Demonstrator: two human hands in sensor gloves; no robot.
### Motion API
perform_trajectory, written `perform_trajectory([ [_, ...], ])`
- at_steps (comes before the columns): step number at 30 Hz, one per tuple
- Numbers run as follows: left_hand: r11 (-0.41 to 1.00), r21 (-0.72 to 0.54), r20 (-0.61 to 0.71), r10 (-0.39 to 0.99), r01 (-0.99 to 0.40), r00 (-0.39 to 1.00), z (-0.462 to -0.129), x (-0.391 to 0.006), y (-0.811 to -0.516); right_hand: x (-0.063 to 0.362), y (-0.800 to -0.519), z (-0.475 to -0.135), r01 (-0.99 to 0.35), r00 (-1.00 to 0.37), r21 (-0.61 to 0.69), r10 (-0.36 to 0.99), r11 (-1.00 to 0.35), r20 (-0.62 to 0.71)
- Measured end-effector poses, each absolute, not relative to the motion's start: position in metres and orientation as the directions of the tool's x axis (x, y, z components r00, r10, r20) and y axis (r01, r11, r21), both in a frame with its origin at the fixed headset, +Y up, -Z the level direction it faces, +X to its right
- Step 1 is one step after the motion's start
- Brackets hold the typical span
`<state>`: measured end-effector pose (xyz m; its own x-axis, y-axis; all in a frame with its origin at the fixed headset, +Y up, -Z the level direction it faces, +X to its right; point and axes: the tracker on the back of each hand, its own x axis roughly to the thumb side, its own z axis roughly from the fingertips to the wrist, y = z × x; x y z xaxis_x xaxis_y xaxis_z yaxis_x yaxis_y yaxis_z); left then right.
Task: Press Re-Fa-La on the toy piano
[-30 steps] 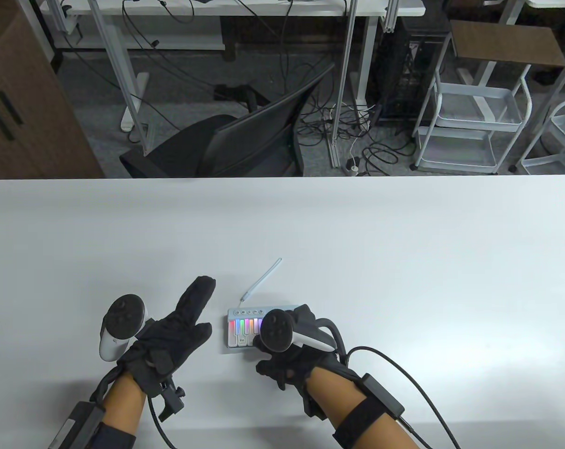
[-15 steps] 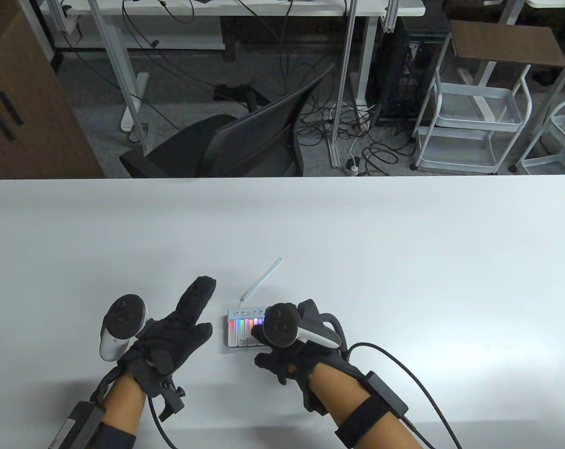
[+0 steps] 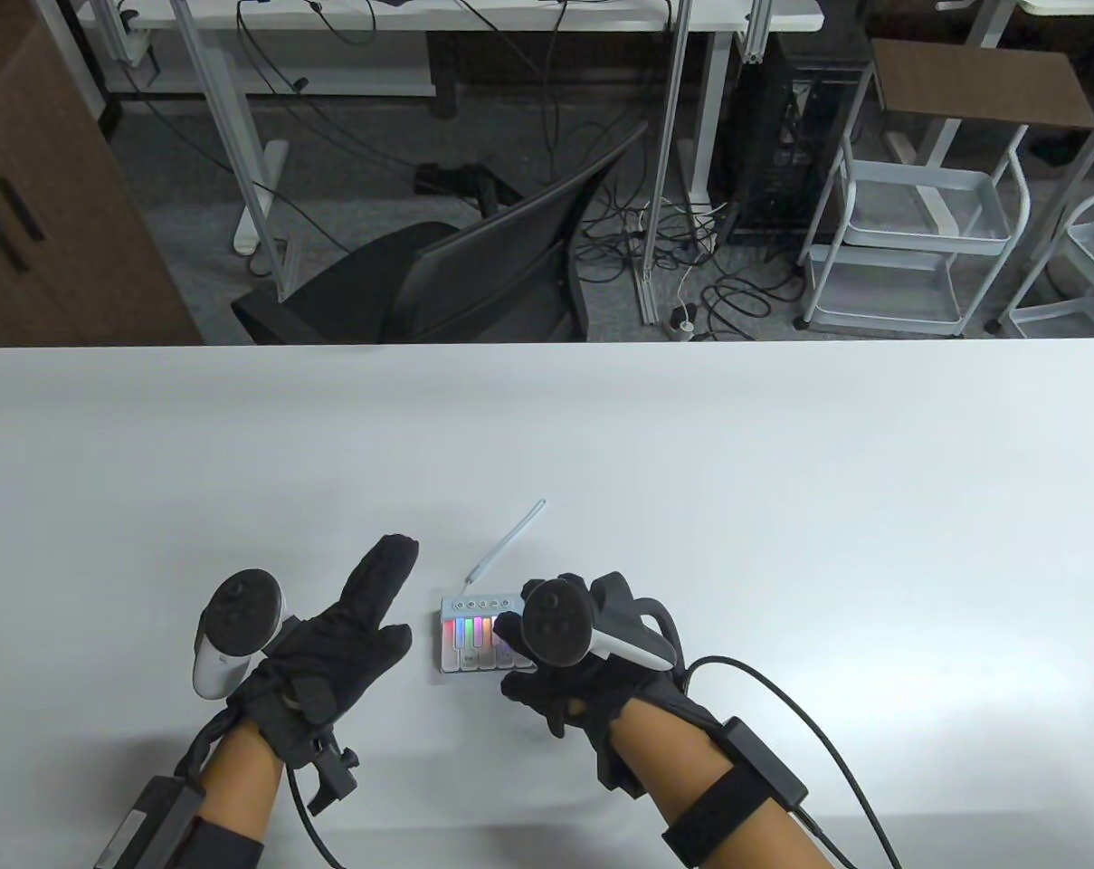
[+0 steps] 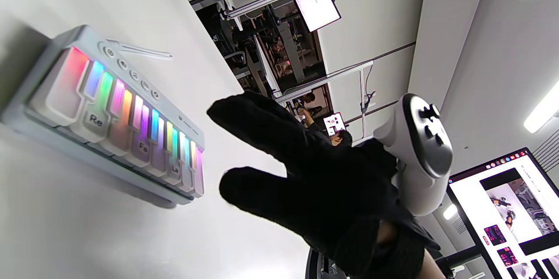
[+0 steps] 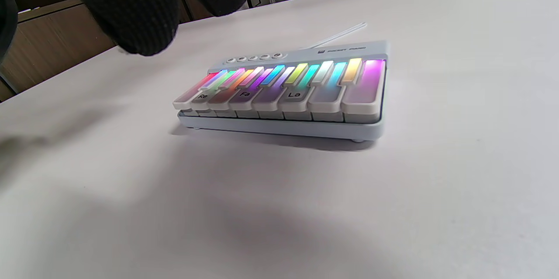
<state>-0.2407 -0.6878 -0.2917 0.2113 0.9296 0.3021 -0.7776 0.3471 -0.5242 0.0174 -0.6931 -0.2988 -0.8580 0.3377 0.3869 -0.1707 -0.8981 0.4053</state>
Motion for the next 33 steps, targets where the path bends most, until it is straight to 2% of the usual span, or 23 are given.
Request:
perform_trajectory([
  [14,0.349,-0.526,0.299,0.930,-0.776,0.215,-0.292,-0.240,-0.688,0.034,-0.703,-0.299,-0.202,-0.868,0.416,0.359,-0.887,0.344],
  [33,0.351,-0.527,0.300,0.929,-0.774,0.217,-0.292,-0.240,-0.688,0.038,-0.719,-0.301,-0.160,-0.889,0.451,0.327,-0.878,0.321],
])
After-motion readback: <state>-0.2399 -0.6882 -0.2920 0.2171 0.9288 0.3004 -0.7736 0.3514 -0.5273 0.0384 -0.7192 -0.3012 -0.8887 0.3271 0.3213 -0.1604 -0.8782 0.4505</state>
